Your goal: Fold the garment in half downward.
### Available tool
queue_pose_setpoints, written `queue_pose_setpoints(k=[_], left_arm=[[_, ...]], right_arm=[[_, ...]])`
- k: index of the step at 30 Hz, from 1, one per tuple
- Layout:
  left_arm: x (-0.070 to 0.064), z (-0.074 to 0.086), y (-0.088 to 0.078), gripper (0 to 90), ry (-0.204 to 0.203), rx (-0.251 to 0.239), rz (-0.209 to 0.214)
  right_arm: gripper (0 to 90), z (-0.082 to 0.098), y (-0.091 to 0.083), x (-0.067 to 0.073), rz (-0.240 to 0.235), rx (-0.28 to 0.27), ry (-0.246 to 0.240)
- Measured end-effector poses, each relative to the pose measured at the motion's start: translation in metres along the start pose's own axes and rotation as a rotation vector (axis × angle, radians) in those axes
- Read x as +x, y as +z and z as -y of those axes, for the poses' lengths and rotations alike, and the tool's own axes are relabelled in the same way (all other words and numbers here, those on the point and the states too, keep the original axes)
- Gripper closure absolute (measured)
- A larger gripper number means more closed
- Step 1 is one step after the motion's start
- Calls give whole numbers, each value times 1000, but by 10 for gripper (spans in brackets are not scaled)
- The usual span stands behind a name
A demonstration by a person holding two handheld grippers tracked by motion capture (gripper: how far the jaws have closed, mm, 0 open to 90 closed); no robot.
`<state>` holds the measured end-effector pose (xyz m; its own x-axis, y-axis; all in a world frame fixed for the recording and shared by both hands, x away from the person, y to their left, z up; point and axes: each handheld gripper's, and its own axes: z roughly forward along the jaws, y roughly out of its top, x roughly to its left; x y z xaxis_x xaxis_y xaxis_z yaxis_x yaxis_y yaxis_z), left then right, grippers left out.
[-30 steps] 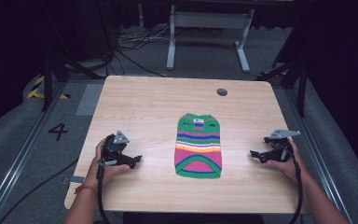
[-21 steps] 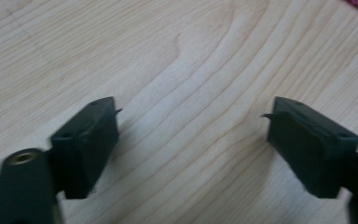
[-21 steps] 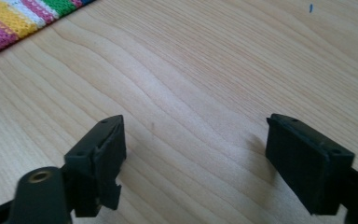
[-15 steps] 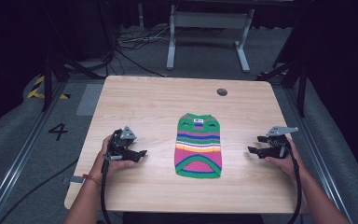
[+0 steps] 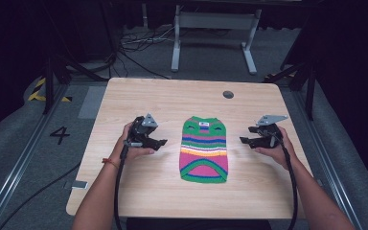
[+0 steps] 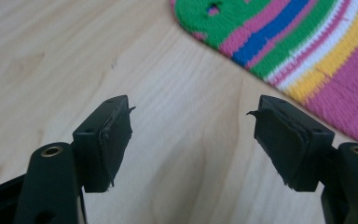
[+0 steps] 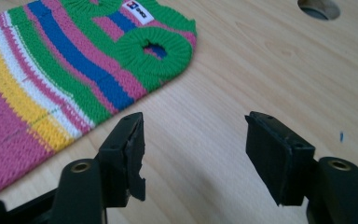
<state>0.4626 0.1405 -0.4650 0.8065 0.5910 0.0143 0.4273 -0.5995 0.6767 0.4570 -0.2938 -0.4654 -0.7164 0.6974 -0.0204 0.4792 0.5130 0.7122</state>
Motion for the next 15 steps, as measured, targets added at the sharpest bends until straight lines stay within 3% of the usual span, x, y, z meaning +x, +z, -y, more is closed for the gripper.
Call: queue_pose_setpoints(k=[7,15], left_arm=[[10,-24,22,300,18,-3,17],[21,-45,47,333,-41,-7,34]], right_arm=[[410,-27,19,-1,-21,-21,4],[472,-55,50,1,-43,-18,19]])
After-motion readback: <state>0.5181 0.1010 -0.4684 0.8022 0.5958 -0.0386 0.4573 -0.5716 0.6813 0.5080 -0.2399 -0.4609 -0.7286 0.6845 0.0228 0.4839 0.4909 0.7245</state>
